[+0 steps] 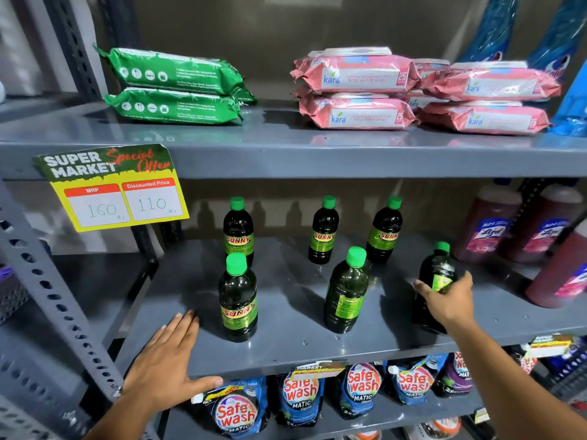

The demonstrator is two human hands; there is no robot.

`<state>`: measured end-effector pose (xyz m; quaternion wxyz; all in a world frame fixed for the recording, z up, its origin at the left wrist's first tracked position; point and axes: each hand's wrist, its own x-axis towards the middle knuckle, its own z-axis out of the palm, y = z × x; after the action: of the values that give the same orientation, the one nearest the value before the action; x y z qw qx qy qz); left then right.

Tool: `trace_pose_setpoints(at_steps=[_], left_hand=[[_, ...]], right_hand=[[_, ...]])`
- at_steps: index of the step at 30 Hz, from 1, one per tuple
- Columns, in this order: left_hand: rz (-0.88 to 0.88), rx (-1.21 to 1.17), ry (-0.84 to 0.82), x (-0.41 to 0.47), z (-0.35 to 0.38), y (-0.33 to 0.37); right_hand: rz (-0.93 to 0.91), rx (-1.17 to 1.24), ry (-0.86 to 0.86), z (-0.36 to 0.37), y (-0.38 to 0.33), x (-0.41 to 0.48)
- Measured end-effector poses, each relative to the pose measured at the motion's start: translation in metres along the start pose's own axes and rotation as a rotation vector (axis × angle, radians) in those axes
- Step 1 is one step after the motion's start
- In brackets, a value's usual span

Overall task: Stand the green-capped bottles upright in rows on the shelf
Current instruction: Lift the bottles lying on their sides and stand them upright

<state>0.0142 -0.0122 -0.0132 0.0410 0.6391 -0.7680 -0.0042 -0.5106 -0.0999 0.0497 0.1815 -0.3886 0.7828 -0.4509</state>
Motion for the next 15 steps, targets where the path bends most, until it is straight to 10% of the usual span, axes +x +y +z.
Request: trace_pose_setpoints(at_steps=[15], left_hand=[[-0.023, -0.003, -0.090, -0.002, -0.007, 0.001]], right_hand=[[-0.255, 0.225, -0.125, -0.001, 0.037, -0.005]])
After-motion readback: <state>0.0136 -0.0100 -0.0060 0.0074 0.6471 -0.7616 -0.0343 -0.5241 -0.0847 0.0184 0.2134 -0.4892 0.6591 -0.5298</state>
